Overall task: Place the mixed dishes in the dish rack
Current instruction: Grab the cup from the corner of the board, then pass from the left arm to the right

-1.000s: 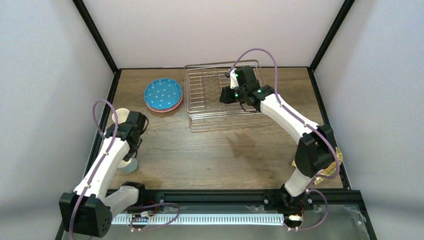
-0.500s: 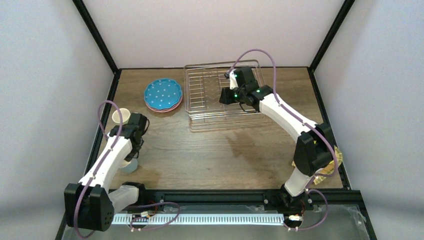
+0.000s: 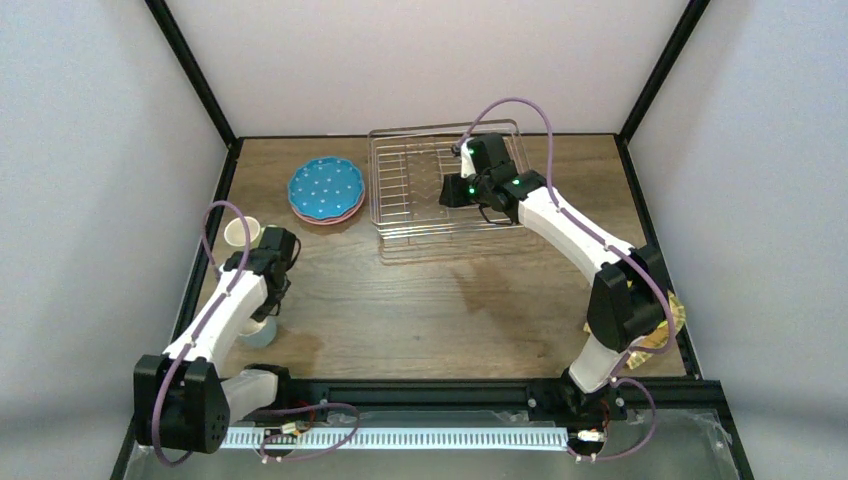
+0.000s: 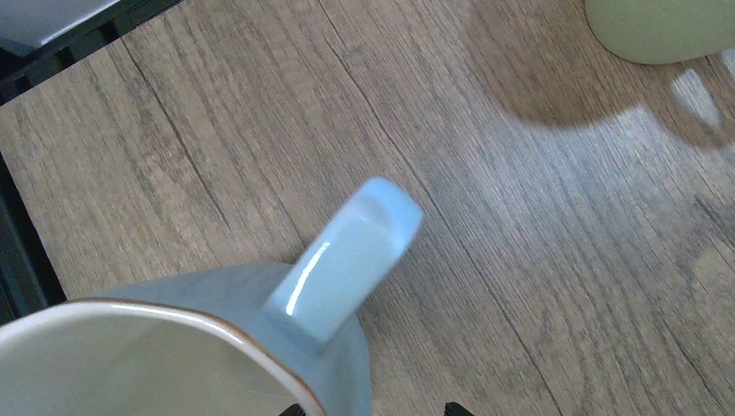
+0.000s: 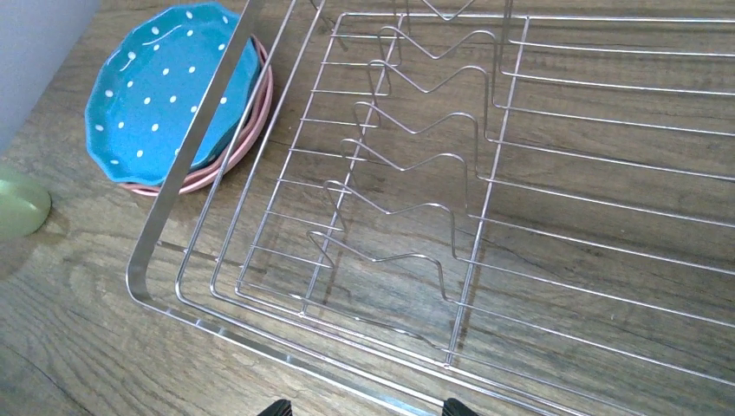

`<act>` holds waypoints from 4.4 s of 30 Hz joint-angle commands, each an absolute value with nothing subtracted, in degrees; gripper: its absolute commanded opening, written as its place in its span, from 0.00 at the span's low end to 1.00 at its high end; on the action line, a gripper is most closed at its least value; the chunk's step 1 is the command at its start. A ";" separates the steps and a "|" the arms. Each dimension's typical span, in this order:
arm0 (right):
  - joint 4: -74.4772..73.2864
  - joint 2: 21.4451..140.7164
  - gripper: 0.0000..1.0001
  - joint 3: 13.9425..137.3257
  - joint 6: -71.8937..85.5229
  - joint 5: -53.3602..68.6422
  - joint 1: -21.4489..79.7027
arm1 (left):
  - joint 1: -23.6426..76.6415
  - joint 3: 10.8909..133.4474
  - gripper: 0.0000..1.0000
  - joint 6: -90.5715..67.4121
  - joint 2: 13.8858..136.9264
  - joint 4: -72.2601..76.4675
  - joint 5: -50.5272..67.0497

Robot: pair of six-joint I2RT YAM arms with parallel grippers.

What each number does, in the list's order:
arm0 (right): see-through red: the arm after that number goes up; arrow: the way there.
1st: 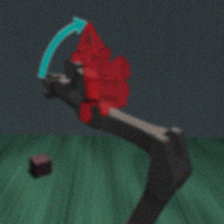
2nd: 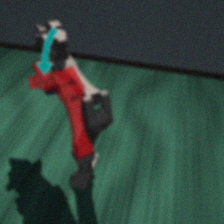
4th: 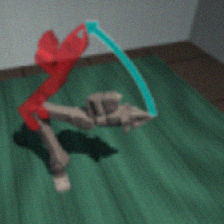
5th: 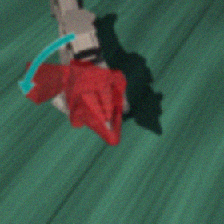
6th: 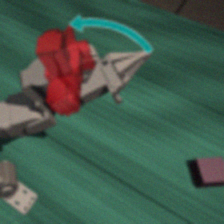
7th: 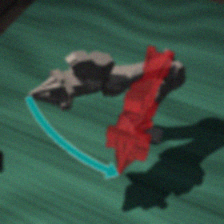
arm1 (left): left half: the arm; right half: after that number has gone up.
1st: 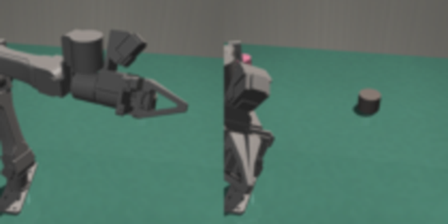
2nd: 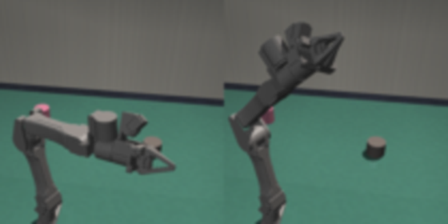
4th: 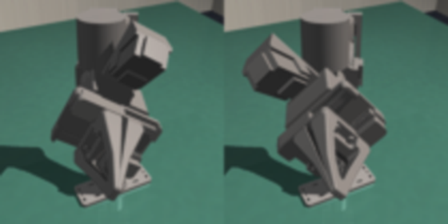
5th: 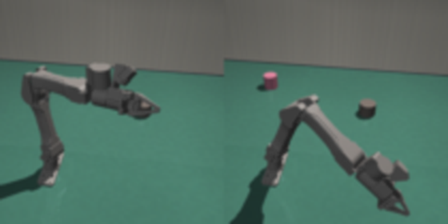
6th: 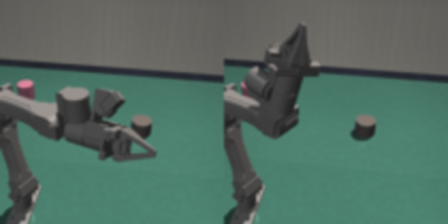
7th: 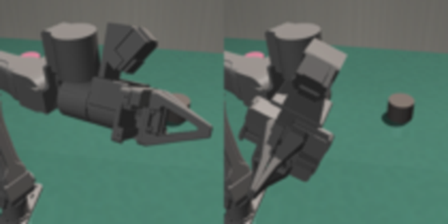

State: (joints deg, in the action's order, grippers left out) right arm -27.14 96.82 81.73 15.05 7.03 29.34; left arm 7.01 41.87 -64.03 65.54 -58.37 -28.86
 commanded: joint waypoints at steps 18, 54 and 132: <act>-25.47 95.99 0.65 81.10 24.52 8.80 28.92 | 6.73 40.40 0.27 -63.19 62.44 -59.50 -25.80; -28.00 92.47 0.77 84.58 24.15 10.42 25.89 | 6.77 58.38 0.03 -54.24 58.22 -46.89 5.83; 13.44 100.47 0.01 76.09 41.55 57.10 25.62 | 21.91 55.80 0.06 -68.75 79.79 24.97 42.65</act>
State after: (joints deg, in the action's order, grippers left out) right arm 15.07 99.72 73.97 40.49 53.65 24.40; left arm 21.69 53.34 -71.55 78.89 21.56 44.27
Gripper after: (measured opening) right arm 0.146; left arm 0.141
